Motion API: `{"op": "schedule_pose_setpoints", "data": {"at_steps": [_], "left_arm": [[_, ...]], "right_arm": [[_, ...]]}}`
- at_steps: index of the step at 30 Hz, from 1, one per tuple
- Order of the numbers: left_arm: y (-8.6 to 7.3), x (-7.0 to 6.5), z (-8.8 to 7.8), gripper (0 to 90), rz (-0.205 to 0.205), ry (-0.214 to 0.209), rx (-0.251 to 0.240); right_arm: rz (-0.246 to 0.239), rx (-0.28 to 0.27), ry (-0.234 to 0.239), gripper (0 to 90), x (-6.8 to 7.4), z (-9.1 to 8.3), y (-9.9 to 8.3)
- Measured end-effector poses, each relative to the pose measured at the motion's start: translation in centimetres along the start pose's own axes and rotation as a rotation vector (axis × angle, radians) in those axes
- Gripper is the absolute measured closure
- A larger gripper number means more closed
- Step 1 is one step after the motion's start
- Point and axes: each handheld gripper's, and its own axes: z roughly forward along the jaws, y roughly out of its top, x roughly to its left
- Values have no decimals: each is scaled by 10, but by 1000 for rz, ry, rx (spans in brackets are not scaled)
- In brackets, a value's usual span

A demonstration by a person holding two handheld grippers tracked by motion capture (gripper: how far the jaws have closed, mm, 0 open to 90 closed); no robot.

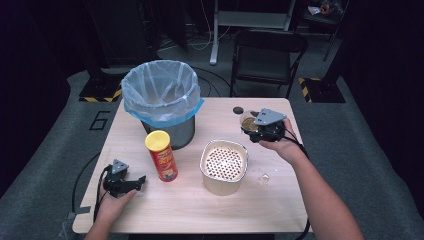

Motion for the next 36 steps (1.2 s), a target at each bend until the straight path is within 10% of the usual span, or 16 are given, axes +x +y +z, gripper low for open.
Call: {"op": "schedule_pose_setpoints", "data": {"at_steps": [36], "left_arm": [[0,0,0,145,0,0,-1]], "right_arm": [[-401,9,-8,360,46,19,24]]}}
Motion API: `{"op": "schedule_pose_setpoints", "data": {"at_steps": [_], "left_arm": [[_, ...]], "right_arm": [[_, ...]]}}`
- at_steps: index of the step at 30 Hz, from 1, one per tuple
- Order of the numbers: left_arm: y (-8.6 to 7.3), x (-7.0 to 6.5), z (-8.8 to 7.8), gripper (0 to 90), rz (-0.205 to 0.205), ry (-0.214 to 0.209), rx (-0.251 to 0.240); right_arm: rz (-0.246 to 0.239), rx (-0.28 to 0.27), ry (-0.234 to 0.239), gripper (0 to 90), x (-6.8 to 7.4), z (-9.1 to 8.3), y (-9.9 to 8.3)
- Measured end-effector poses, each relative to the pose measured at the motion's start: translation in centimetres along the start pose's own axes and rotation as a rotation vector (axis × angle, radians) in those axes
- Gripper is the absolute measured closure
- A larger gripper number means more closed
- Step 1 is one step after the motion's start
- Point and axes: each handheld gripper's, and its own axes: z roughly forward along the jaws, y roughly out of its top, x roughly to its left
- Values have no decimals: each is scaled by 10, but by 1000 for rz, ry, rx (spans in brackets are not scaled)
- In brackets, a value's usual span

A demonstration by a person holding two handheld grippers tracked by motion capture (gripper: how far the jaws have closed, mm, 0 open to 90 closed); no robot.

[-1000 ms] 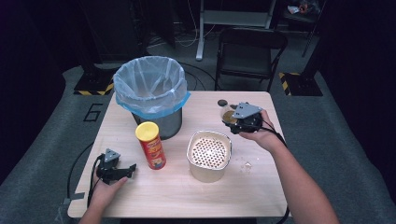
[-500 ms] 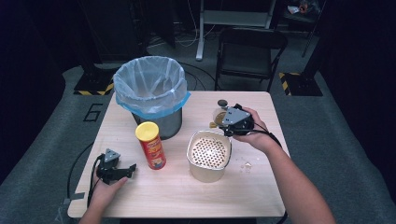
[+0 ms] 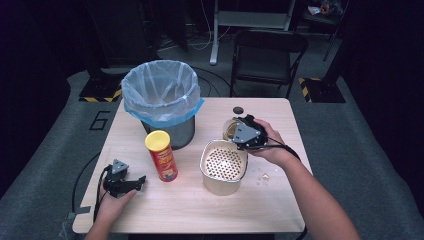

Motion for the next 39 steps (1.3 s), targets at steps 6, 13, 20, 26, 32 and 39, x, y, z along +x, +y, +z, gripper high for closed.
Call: {"op": "schedule_pose_setpoints", "data": {"at_steps": [6,13,20,26,32,39], "left_arm": [[0,0,0,145,1,0,0],[0,0,0,145,12,-1,-10],[0,0,0,145,12,-1,-10],[0,0,0,145,13,-1,-10],[0,0,0,145,12,-1,-10],[0,0,0,145,12,-1,-10]], "right_arm": [[-141,25,-51,365,13,-3,10],[-423,99,-153,366,36,0,21],[-671,145,-251,368,53,-1,28],[-881,178,-338,367,65,-4,34],[-918,179,-337,365,67,-4,34],[-926,167,-342,363,66,-8,35]]}}
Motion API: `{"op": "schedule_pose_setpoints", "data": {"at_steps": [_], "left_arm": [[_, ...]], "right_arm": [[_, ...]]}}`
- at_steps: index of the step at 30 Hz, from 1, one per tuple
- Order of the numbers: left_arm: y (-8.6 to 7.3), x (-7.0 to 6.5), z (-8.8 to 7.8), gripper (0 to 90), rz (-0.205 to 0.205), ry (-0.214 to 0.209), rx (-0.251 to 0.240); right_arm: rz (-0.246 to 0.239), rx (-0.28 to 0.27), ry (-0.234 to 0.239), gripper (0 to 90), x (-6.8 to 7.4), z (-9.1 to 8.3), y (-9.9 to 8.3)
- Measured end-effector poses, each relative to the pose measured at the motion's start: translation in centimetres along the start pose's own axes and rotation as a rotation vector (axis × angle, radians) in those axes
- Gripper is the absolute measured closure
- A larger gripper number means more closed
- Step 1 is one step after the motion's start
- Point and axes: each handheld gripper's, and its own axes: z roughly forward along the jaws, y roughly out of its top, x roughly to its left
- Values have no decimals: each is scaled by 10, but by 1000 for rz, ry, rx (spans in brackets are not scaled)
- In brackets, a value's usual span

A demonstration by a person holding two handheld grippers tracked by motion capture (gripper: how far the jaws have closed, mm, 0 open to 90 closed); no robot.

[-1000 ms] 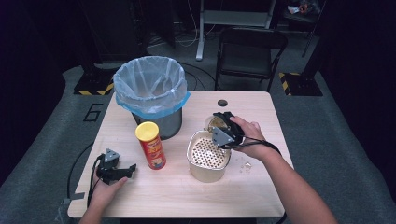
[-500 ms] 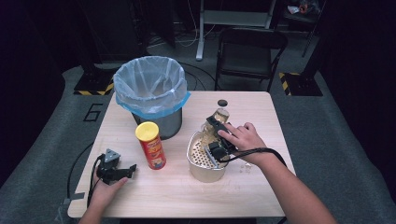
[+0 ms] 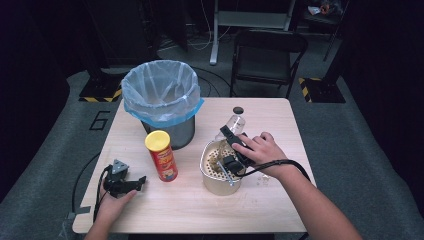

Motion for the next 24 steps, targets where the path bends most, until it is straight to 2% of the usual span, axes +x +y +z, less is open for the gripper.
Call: {"op": "schedule_pose_setpoints", "data": {"at_steps": [2,5,6,15,16,24], "left_arm": [[0,0,0,145,-1,-1,2],[0,0,0,145,0,0,0],[0,0,0,145,0,0,0],[0,0,0,145,0,0,0],[0,0,0,145,0,0,0],[0,0,0,145,0,0,0]], "right_arm": [[-26,-12,-3,363,-1,-1,0],[-26,-14,-4,362,0,-1,1],[-12,-9,-1,362,0,-2,1],[-31,-13,-12,362,0,-2,2],[-17,-8,-12,362,1,-3,2],[-18,-18,-17,362,1,-4,4]]}}
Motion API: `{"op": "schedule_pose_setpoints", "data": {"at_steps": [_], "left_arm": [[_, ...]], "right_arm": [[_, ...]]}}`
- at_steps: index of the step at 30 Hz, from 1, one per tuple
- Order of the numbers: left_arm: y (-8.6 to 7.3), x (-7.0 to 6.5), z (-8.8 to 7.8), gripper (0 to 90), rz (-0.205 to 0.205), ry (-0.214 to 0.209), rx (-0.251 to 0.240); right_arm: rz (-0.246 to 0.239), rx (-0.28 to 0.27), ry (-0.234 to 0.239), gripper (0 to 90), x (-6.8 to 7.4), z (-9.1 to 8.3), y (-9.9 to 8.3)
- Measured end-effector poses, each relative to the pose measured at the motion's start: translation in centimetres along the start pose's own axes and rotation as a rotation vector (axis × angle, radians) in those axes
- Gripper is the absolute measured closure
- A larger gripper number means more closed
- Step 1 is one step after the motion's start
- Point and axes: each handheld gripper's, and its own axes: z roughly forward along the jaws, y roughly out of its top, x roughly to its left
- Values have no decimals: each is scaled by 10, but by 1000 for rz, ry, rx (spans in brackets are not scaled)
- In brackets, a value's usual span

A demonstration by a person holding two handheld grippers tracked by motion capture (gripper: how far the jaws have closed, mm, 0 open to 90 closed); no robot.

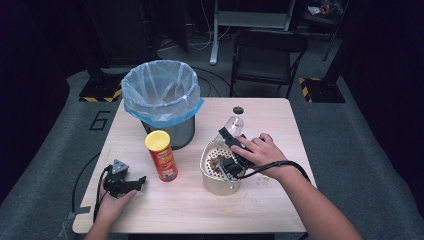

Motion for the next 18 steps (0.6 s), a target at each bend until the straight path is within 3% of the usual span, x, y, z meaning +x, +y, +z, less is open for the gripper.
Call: {"op": "schedule_pose_setpoints", "data": {"at_steps": [6,18], "left_arm": [[0,0,0,145,0,0,0],[0,0,0,145,-2,-1,1]], "right_arm": [[-23,-6,-6,362,-2,0,0],[-19,1,-23,361,-3,-1,1]]}}
